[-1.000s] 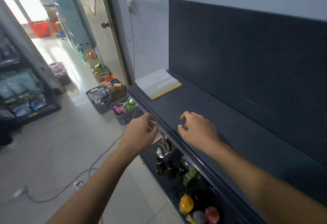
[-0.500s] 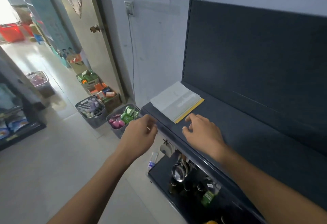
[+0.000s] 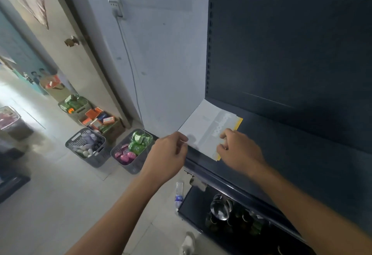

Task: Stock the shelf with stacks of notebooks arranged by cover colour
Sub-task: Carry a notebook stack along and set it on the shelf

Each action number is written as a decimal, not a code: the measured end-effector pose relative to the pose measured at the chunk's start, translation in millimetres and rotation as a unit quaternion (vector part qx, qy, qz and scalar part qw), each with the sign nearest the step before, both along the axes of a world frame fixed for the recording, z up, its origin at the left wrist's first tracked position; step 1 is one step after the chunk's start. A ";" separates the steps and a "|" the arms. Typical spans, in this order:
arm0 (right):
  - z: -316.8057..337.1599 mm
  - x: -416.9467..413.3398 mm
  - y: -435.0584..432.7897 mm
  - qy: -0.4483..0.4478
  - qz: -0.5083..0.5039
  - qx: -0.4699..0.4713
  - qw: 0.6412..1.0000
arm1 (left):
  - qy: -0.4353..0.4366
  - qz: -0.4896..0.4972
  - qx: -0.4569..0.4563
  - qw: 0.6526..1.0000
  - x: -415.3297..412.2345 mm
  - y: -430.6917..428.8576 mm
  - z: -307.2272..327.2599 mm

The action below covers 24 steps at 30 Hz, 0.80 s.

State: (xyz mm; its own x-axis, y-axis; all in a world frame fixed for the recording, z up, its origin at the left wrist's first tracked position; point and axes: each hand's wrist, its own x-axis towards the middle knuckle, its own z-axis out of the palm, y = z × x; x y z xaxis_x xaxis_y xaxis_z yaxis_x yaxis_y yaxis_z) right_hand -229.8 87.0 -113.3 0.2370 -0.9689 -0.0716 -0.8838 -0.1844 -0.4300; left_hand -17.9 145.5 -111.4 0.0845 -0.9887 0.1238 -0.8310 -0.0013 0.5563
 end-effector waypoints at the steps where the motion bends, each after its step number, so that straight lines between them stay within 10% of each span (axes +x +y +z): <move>1: -1.9 2.3 -5.2 -0.003 -0.010 0.006 1.000 | -0.002 -0.006 0.002 1.000 3.7 -9.7 -1.6; 15: -30.3 -10.0 -64.8 -0.013 -0.195 0.042 0.980 | -0.047 -0.097 -0.013 0.994 1.6 -147.7 -19.3; 24: -41.9 17.3 -49.5 0.041 -0.165 0.075 0.983 | -0.136 -0.099 0.149 0.974 1.4 -180.2 -33.4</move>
